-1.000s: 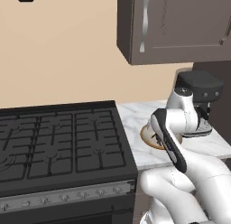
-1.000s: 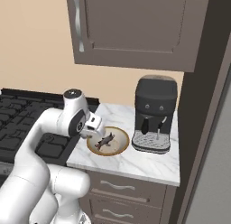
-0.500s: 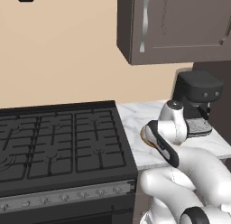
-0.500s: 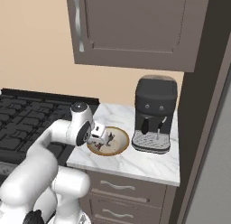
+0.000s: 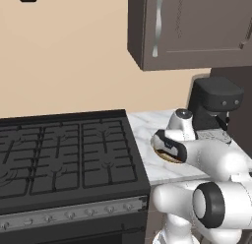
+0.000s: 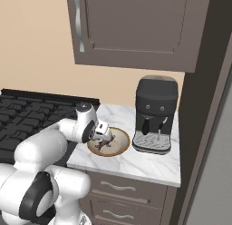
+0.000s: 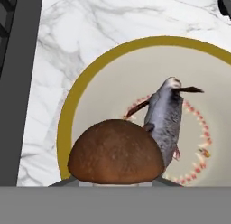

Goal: Take the lime, mushroom, and fish from the freezer and place them in the bowl on the counter.

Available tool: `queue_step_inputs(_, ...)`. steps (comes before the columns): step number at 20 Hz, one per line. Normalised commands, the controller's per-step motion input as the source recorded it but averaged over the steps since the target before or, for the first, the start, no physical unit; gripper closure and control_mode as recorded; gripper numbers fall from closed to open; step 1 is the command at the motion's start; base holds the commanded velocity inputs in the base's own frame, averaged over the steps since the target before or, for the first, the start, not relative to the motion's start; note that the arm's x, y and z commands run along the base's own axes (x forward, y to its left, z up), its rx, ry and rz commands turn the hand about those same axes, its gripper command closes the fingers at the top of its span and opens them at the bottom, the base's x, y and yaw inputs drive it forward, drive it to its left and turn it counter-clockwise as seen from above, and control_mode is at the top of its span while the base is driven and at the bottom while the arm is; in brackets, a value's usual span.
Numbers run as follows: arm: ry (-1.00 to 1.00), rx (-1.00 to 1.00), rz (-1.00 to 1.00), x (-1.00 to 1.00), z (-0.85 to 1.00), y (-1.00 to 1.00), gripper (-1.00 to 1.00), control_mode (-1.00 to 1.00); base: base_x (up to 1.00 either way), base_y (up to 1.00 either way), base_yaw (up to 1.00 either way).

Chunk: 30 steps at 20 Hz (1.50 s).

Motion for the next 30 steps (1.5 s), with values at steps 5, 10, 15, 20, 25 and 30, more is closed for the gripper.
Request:
queue_step_inputs(5,0.00,0.00,0.00,0.29,-0.21,0.00,1.00,-1.00,0.00,0.00,0.00)
queue_step_inputs(10,0.00,0.00,0.00,0.06,-0.37,0.00,1.00,-1.00,0.00,0.00,0.00)
queue_step_inputs(15,0.00,0.00,0.00,0.00,-0.32,0.00,1.00,-1.00,0.00,0.00,0.00)
queue_step_inputs(20,0.00,0.00,0.00,0.00,-0.05,0.00,-1.00,-1.00,0.00,0.00,0.00)
queue_step_inputs(25,0.00,0.00,0.00,0.00,0.00,0.00,-1.00,-1.00,0.00,0.00,0.00)
queue_step_inputs(30,0.00,0.00,0.00,0.00,0.00,0.00,-1.00,-1.00,0.00,0.00,0.00)
